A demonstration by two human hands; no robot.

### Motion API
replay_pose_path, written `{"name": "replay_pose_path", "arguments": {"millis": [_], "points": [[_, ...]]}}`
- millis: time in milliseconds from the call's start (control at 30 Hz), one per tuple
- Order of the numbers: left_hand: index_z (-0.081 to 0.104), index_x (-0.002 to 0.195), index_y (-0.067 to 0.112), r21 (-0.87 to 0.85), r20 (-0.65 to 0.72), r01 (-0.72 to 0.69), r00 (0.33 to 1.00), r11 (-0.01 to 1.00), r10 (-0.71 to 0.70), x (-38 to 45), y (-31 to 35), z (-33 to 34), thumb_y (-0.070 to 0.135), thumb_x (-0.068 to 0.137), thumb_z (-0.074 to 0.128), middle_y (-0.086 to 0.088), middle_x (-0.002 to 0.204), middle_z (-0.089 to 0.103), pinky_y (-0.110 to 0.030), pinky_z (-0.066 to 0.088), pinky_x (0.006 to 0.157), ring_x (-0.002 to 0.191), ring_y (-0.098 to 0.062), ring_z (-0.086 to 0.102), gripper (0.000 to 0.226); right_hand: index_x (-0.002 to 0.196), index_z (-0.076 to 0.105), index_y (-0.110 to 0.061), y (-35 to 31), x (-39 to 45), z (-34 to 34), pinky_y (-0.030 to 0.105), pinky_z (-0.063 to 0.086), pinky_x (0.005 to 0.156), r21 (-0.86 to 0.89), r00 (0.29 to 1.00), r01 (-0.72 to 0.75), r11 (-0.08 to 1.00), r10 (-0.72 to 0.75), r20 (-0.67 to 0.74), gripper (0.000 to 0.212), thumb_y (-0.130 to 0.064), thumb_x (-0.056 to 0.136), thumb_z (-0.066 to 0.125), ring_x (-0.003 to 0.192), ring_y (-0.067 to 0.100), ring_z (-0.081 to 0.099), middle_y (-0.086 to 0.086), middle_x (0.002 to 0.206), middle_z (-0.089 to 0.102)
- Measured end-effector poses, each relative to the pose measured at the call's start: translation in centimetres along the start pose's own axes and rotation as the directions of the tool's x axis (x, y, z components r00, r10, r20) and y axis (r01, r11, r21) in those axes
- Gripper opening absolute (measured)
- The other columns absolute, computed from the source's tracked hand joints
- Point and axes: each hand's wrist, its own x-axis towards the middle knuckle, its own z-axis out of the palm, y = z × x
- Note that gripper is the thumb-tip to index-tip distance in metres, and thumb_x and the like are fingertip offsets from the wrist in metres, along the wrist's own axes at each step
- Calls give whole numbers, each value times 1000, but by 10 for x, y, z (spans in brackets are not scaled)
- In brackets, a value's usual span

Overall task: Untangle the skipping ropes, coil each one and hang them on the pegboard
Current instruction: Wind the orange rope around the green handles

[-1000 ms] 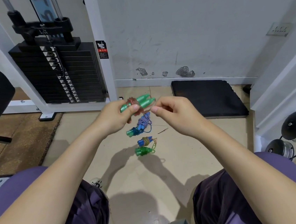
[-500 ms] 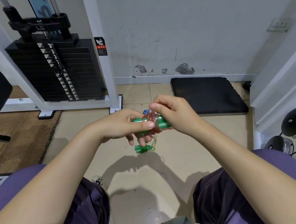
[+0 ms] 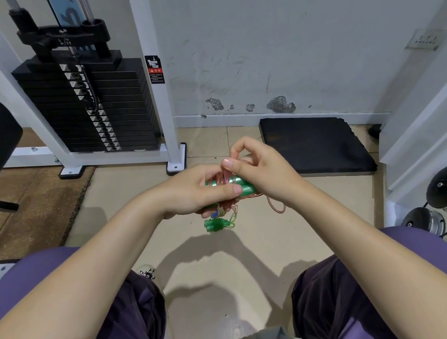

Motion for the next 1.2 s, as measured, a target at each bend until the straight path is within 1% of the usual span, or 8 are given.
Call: {"name": "replay_pose_path", "arguments": {"millis": [233,367,500,633,767,1000,1100,1200], "points": [[59,103,5,36,-173,-76,982,996,81,7,0,7,33,90,64,0,69,66,-21,39,45,43,-16,48,32,82,58,-23,2,2,-11,22,27,48,177,990,-136,975,126,70,20,-40,92,58,56,14,41,0,70,52],[53,122,22,-114,-391,-126,918,985,72,11,-3,-3,23,98,60,-7,65,66,-20,33,42,41,-20,42,24,98,62,-27,6,2,-13,20,26,44,267,979,-178,947,142,149,24,-48,95,51,51,14,38,4,75,56],[65,107,32,-214,-579,-217,813,952,56,14,2,-13,23,99,52,-6,63,64,-21,30,40,37,-17,42,18,101,55,-15,13,-2,-3,18,26,42,150,969,-211,966,187,161,10,-24,101,52,45,13,33,1,59,49],[65,97,20,-215,-686,-194,728,957,-7,14,-2,-28,30,97,53,-9,66,65,-21,31,38,37,-12,46,15,84,59,-15,8,-8,3,16,27,44,-48,980,-150,987,155,126,27,-28,103,45,45,7,31,-9,53,41],[63,88,15,-50,-683,-31,731,998,-11,16,-14,-26,32,96,60,-2,61,68,-23,36,39,41,-15,48,19,76,57,-16,-3,-9,6,15,31,52,-293,996,11,956,16,92,35,-36,102,45,51,1,42,-19,49,47],[60,105,15,73,-395,127,914,989,-89,14,-18,-19,40,93,66,-8,78,71,-25,41,47,52,-19,54,29,72,66,-16,-8,-5,-17,20,30,52,-459,990,104,882,-138,-41,30,-26,99,55,54,5,45,-15,49,50],[55,108,9,13,-360,100,929,995,-89,12,-19,-18,33,95,64,-10,80,68,-28,46,46,53,-22,57,28,94,75,-14,-5,-2,-25,16,34,54,-410,985,71,909,-129,-116,17,-19,96,60,56,5,50,-13,58,60],[51,108,3,-5,-418,89,905,996,-83,14,-20,-17,32,97,61,-14,85,65,-29,47,45,54,-21,61,33,105,70,-13,2,1,-30,19,35,45,-147,988,-4,989,-18,-151,15,-12,98,57,41,9,40,-9,48,48]]}}
